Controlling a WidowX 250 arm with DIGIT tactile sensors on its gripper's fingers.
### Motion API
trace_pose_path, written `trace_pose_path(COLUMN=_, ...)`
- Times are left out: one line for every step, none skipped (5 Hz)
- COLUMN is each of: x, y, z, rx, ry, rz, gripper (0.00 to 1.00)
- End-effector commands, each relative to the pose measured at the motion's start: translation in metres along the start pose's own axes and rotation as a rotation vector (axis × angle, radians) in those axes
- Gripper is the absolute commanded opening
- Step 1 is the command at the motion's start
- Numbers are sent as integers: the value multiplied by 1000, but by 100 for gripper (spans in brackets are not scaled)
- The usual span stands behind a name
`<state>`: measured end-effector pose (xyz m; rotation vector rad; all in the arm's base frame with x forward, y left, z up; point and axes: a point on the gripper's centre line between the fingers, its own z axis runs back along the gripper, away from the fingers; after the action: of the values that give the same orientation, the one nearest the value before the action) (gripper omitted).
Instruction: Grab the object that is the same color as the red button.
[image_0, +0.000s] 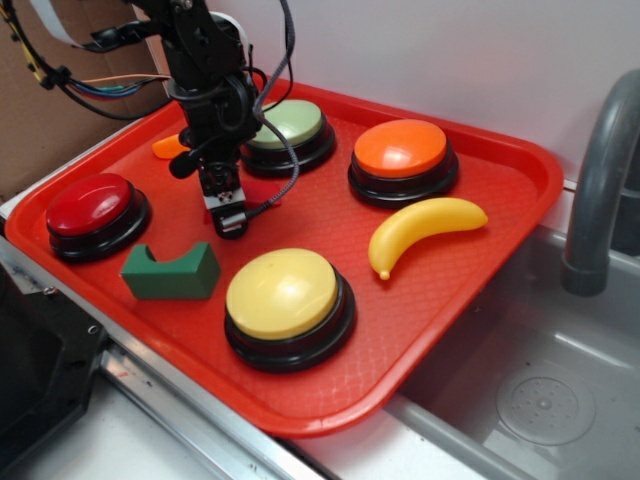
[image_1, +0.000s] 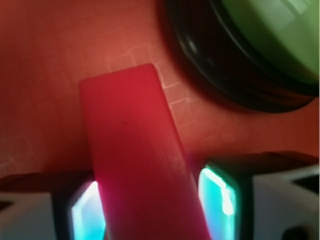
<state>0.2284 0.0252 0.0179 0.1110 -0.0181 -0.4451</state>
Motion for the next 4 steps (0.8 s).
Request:
trace_pose_path(x=-14, y=6, z=34, rx=-12, ry=14, rz=131, gripper=0)
trace_pose_path(x=-36, y=7, z=84, rx=-62, ry=17, rz=381, gripper=0)
trace_pose_path(x=-50, y=1, z=135, rx=-8, ry=79, rz=606, gripper=0)
trace_pose_path(x=-57, y=-3, z=186, rx=-19, ry=37, rz=625, gripper=0)
